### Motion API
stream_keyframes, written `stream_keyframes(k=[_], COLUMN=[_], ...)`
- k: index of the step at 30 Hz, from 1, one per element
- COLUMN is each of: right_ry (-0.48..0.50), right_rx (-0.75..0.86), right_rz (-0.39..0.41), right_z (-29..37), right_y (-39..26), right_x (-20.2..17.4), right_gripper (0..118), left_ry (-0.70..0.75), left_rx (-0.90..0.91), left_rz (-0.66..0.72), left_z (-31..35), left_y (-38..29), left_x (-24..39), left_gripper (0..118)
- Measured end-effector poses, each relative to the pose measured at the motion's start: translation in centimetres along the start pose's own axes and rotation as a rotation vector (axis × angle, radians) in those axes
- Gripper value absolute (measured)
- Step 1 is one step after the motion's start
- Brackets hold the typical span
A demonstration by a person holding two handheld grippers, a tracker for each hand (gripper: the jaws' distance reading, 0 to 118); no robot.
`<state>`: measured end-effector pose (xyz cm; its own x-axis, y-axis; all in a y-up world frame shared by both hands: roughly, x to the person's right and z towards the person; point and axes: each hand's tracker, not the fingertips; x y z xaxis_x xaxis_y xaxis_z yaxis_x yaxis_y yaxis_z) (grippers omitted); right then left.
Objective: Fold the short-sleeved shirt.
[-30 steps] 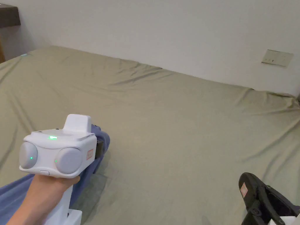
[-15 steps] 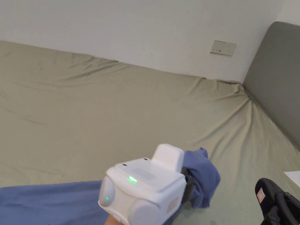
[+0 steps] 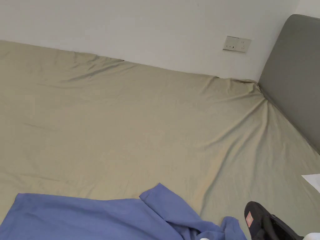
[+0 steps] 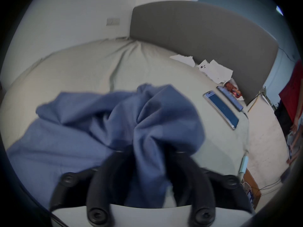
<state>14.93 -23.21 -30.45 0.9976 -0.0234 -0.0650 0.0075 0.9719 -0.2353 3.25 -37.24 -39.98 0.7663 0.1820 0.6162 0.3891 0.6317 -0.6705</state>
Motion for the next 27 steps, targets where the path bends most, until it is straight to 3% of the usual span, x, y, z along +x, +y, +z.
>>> stream_keyframes(k=[1, 5, 9, 10, 11, 12, 13, 15, 21, 27], right_ry=[0.004, 0.011, 0.000, -0.004, -0.004, -0.009, -0.016, -0.032, -0.062, -0.043], right_rx=[-0.002, -0.001, -0.002, -0.004, -0.007, -0.014, -0.023, -0.041, -0.082, -0.134], right_rz=[0.002, 0.020, 0.014, 0.006, -0.004, -0.012, -0.014, -0.010, -0.039, 0.001], right_z=[0.0, 0.5, 1.7, 2.0, 2.3, 2.5, 2.6, 2.8, 3.3, 1.8], right_y=[0.0, 0.2, -0.2, -0.4, -0.6, -0.9, -1.1, -1.6, -3.3, -3.1], right_x=[-0.1, -0.3, -0.7, -0.7, -0.8, -0.9, -1.1, -1.5, -2.9, -4.1], right_gripper=[1, 1, 1, 2, 1, 1, 1, 1, 1, 1], left_ry=[0.005, -0.076, -0.044, -0.004, 0.060, 0.150, 0.256, 0.400, 0.571, 0.557], left_rx=[0.015, 0.093, 0.291, 0.333, 0.376, 0.422, 0.446, 0.436, 0.337, 0.334], left_rz=[0.021, 0.095, 0.182, 0.199, 0.210, 0.213, 0.226, 0.240, 0.395, 0.486], left_z=[0.3, 6.6, 15.8, 18.0, 19.7, 21.3, 22.3, 23.5, 24.9, 25.5], left_y=[-0.2, -0.5, -2.5, -3.2, -3.9, -4.6, -5.2, -6.5, -12.3, -13.4], left_x=[-0.4, -2.4, -5.4, -6.3, -7.0, -7.5, -8.0, -9.5, -13.2, -17.4], left_gripper=[56, 57, 77, 74, 62, 15, 1, 0, 0, 0])
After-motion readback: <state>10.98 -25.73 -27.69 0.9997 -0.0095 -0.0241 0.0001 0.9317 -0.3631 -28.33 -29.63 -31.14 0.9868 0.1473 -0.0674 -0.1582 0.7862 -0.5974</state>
